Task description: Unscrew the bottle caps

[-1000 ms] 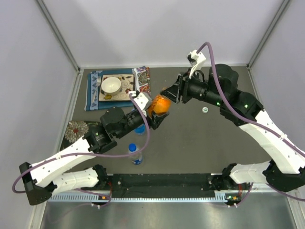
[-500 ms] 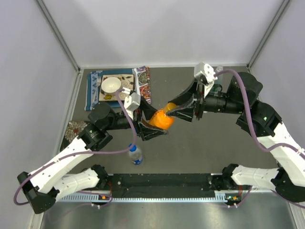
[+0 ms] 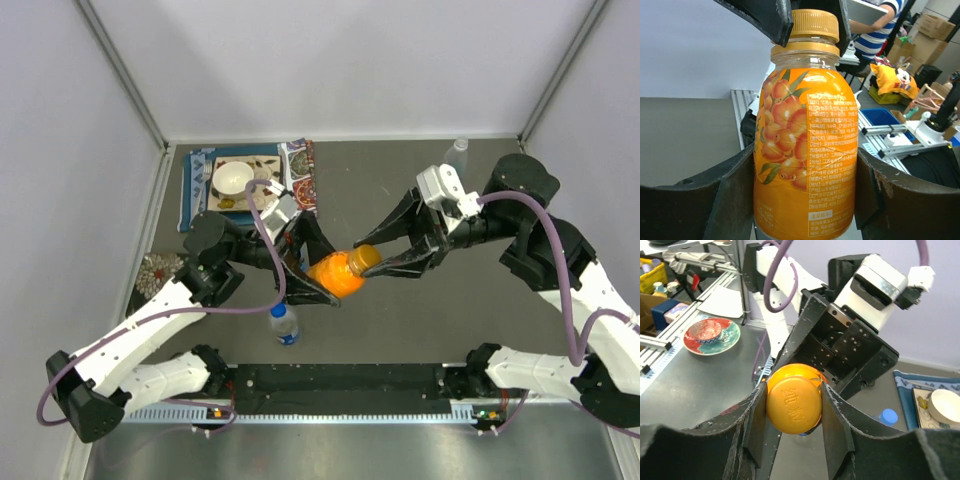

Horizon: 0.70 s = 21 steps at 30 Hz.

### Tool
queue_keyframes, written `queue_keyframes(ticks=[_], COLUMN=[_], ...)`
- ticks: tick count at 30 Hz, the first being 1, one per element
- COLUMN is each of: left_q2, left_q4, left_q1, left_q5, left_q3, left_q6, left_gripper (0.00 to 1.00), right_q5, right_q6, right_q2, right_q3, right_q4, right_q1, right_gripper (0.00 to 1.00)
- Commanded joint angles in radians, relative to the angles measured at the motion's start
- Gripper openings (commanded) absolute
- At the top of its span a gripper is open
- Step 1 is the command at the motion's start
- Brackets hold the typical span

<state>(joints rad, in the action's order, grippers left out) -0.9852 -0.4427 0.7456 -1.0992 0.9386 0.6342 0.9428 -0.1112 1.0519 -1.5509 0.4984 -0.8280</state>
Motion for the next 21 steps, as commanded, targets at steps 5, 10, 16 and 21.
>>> queue_keyframes(ticks=[5,10,16,21], left_q2=[-0.017,-0.017,-0.02,-0.012], left_q4=[-0.11,0.004,0.036,0.07], left_q1=[-0.031,-0.029,-0.031,-0.031], left_q5=[0.013,0.041,0.062,0.097], left_q3=[0.012,0.026,0.025,0.026], left_q6=[0.047,-0.05,-0.079,-0.117], left_gripper=[0.36,0.36,0.35,0.35], right_q5=[0.301,0.208,0.186,-0.061], right_q6=[-0.008,0.001,0.007,0.014], right_q2=[-0.041,-0.064,-0.081,-0.096], right_q3=[0.009,-0.046,-0.071,-0.048], right_q4=[0.04,0.042,0.049,0.026], right_q1=[-0.008,-0.007,-0.006,-0.006], right_gripper=[0.0,0.0,0.0,0.0])
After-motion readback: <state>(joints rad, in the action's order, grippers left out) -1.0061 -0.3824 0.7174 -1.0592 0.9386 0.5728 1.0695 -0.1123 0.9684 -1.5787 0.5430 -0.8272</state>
